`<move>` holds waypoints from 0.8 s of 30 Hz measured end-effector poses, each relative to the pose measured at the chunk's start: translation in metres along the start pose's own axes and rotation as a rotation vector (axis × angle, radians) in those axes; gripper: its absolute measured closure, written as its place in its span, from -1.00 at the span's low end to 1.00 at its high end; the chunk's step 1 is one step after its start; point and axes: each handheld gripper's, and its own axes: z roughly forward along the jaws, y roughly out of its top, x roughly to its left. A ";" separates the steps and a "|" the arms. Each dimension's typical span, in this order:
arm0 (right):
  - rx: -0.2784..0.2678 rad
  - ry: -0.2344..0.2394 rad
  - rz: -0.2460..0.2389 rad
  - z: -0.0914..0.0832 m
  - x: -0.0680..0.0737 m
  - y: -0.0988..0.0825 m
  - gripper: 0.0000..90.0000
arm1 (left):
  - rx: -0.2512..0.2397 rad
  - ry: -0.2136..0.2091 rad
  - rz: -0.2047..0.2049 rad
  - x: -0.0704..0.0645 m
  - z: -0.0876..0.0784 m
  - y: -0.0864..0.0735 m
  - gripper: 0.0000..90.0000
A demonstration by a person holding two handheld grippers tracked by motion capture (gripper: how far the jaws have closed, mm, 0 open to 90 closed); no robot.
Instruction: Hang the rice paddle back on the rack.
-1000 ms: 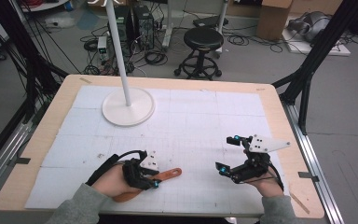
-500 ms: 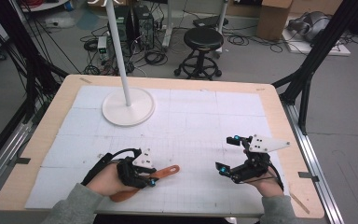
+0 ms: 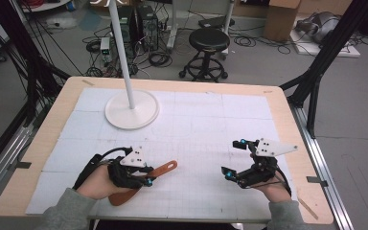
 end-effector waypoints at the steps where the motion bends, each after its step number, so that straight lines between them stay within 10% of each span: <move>1: -0.004 -0.001 -0.008 0.000 -0.001 0.000 -1.00 | -0.005 0.001 0.002 0.001 -0.002 0.000 0.44; 24: -0.005 0.002 -0.007 0.001 -0.001 0.000 -1.00 | -0.110 0.068 -0.006 0.006 -0.044 0.000 0.44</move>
